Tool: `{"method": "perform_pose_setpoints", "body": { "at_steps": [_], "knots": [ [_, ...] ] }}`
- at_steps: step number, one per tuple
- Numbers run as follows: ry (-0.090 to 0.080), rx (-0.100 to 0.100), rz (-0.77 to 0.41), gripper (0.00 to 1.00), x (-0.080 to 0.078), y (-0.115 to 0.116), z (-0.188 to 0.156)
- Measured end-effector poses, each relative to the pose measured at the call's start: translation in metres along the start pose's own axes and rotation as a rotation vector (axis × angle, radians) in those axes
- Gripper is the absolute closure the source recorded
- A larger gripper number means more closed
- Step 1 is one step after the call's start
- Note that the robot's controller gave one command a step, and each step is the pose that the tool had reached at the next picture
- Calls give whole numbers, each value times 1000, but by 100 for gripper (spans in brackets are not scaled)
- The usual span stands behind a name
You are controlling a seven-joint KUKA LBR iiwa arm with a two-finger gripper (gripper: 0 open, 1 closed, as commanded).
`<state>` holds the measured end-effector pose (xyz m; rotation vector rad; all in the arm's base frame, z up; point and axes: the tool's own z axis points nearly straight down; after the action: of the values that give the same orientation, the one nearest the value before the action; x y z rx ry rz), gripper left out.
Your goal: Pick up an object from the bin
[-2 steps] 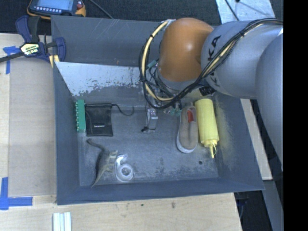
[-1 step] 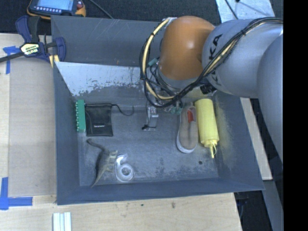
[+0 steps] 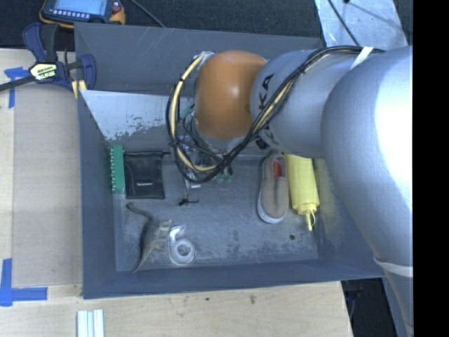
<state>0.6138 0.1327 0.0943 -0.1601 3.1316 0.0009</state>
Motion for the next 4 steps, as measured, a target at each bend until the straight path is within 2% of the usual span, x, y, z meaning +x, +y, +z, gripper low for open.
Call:
{"method": "perform_pose_setpoints", "body": {
  "at_steps": [1, 2, 3, 4],
  "knots": [
    [6, 1, -118, 0, -13, 54, -25],
    [4, 0, -76, 0, -9, 83, -9],
    [-4, 3, -354, 0, -17, 87, 11],
    [1, -2, 65, 100, -2, 66, 22]
  ]
}}
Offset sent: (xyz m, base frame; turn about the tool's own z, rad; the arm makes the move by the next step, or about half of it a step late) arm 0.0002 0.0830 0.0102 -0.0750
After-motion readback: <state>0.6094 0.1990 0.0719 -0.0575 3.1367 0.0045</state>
